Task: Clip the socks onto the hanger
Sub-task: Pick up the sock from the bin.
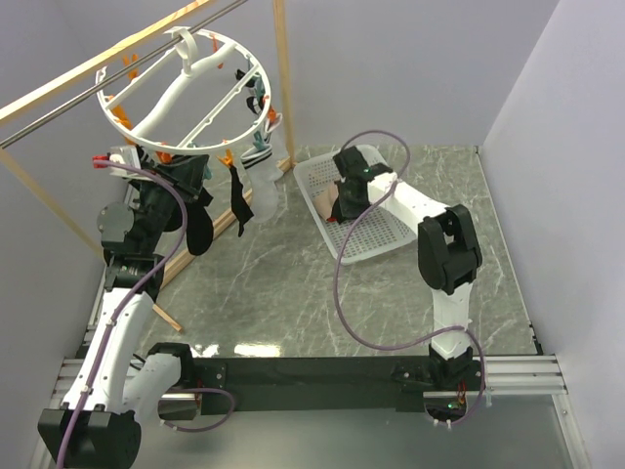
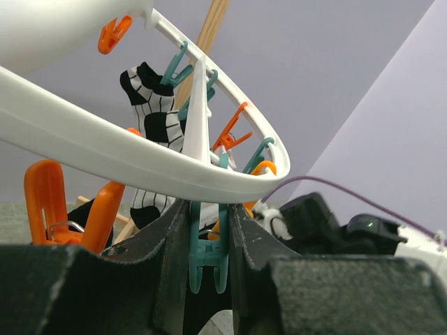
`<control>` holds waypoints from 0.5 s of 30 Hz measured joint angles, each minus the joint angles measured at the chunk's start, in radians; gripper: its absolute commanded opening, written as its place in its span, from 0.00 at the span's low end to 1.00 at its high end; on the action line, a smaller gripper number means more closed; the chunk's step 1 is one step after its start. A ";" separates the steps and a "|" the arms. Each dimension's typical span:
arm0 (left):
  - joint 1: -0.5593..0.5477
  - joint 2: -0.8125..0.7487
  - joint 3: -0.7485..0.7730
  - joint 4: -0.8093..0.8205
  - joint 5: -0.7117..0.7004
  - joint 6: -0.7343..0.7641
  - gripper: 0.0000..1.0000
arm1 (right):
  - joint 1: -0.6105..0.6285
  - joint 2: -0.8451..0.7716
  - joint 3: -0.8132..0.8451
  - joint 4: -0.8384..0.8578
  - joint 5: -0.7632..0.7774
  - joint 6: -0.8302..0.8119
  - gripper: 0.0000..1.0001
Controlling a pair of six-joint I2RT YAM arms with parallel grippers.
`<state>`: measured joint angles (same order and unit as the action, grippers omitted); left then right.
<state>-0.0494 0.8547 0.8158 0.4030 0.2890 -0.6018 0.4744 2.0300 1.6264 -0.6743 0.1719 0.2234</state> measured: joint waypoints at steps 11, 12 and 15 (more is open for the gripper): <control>0.000 -0.019 0.000 -0.001 0.000 -0.002 0.06 | -0.104 -0.217 0.098 -0.140 -0.457 0.146 0.00; 0.000 -0.021 0.000 -0.002 0.000 -0.002 0.06 | -0.105 -0.237 0.095 -0.149 -0.482 0.156 0.00; 0.000 -0.029 0.000 -0.002 0.000 -0.003 0.06 | -0.104 -0.282 0.095 -0.179 -0.544 0.181 0.00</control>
<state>-0.0494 0.8253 0.8158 0.4011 0.2890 -0.6052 0.3706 1.7477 1.7210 -0.8532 -0.3721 0.4046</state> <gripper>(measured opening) 0.283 0.006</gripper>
